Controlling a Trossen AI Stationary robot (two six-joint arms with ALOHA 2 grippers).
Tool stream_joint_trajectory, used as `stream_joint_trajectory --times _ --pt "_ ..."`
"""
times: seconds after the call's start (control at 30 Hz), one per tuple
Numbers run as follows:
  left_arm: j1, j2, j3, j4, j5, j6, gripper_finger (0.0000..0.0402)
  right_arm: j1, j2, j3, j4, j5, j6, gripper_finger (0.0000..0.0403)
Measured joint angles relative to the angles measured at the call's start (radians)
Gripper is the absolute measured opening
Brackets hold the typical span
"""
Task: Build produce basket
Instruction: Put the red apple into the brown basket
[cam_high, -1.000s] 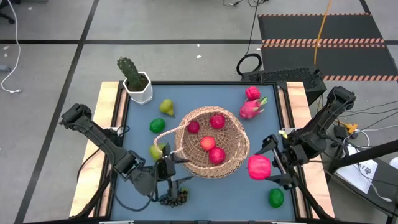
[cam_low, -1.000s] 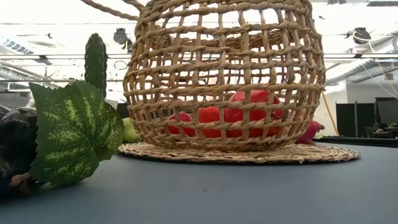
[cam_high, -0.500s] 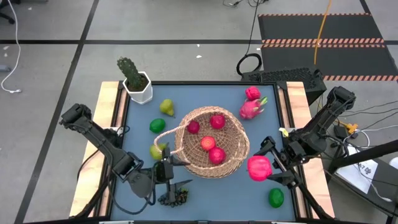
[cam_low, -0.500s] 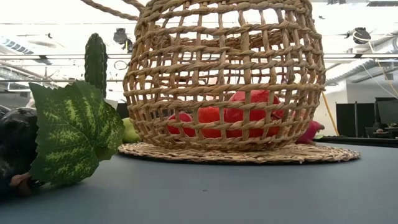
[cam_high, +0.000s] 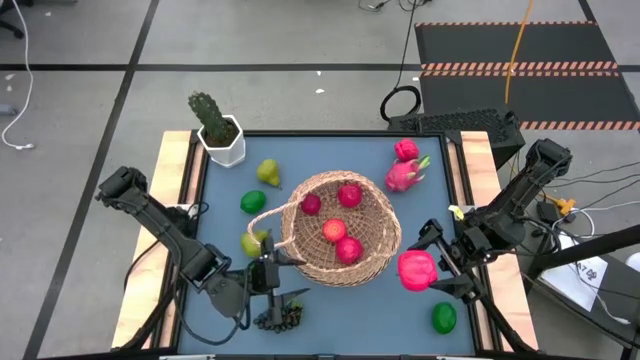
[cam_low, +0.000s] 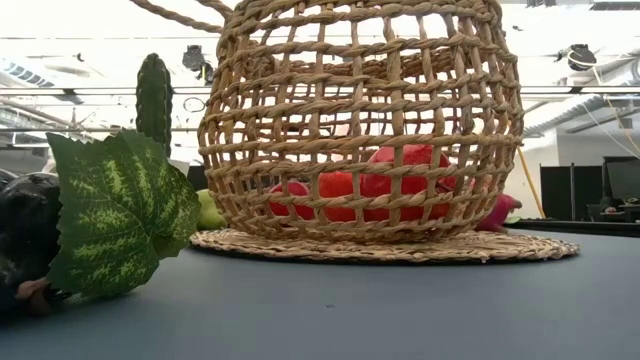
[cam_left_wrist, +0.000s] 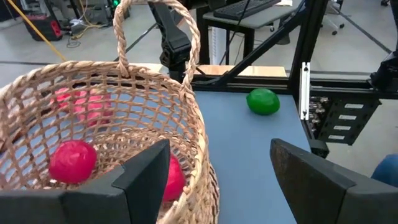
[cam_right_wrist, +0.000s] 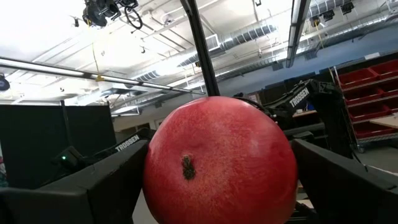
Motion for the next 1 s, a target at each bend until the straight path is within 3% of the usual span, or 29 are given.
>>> stream_joint_trajectory --times 0.57,1.0 --pt "0.041 0.0 0.0 0.0 -0.001 0.081 0.0273 0.0 0.0 0.0 0.007 0.004 -0.004 0.0377" --pt "0.049 0.0 0.0 -0.001 0.0 0.105 0.0273 0.0 0.0 0.0 0.001 0.011 -0.121 0.0377"
